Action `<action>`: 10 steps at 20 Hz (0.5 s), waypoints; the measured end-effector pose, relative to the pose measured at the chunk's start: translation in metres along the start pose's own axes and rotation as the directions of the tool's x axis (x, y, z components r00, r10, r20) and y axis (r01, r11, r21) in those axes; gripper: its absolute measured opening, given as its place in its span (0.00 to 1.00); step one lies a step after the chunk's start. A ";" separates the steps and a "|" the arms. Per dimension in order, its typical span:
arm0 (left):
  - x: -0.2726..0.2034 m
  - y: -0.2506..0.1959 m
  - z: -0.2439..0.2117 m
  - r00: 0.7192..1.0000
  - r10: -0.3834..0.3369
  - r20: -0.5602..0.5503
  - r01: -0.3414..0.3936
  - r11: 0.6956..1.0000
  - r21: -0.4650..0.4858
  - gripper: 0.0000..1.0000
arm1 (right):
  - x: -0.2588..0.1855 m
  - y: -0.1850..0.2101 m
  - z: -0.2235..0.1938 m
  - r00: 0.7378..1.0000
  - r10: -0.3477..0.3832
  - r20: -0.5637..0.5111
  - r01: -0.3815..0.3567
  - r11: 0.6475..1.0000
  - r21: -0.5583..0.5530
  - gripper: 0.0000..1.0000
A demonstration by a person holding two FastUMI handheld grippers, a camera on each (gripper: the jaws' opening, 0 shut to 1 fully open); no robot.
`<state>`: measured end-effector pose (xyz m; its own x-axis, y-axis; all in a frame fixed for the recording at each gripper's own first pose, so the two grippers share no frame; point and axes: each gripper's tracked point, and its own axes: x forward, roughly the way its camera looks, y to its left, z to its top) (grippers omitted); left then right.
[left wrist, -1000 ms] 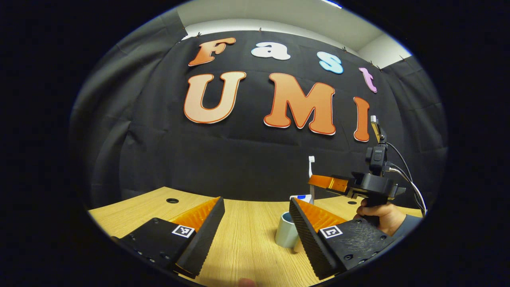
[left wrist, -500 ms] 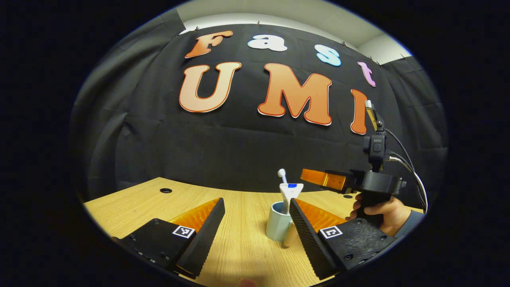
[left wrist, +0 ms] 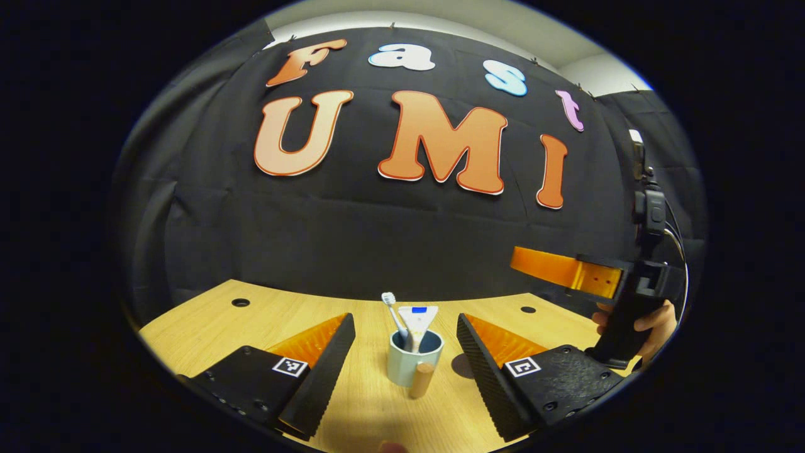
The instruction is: Put the toothbrush and toothpaste on the desktop into the cup, then pick up the cup and place it on the coaster on the desktop.
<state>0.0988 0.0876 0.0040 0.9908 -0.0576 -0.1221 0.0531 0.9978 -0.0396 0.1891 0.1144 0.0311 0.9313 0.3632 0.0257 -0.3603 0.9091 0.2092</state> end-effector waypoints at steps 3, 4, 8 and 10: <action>0.003 -0.009 0.007 0.996 -0.005 -0.089 0.006 1.000 0.004 0.98 | -0.025 -0.015 0.017 1.000 -0.025 0.002 0.025 0.999 -0.022 0.92; 0.004 -0.011 0.012 0.993 -0.007 -0.119 0.009 1.000 0.012 0.98 | -0.033 -0.017 0.023 1.000 -0.026 0.007 0.026 0.999 -0.041 0.94; 0.017 -0.023 0.015 0.960 0.002 -0.281 0.007 1.000 0.030 0.98 | -0.072 -0.031 0.038 0.999 -0.040 0.009 0.040 0.994 -0.101 0.96; 0.023 -0.028 0.002 0.924 -0.006 -0.382 0.015 1.000 0.019 0.98 | -0.085 -0.033 0.043 0.999 -0.035 0.008 0.035 0.994 -0.104 0.97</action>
<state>0.1204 0.0579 0.0046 0.8679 -0.0719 -0.4914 0.0700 0.9973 -0.0223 0.1239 0.0447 0.0641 0.9436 0.3300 0.0262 -0.3308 0.9376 0.1070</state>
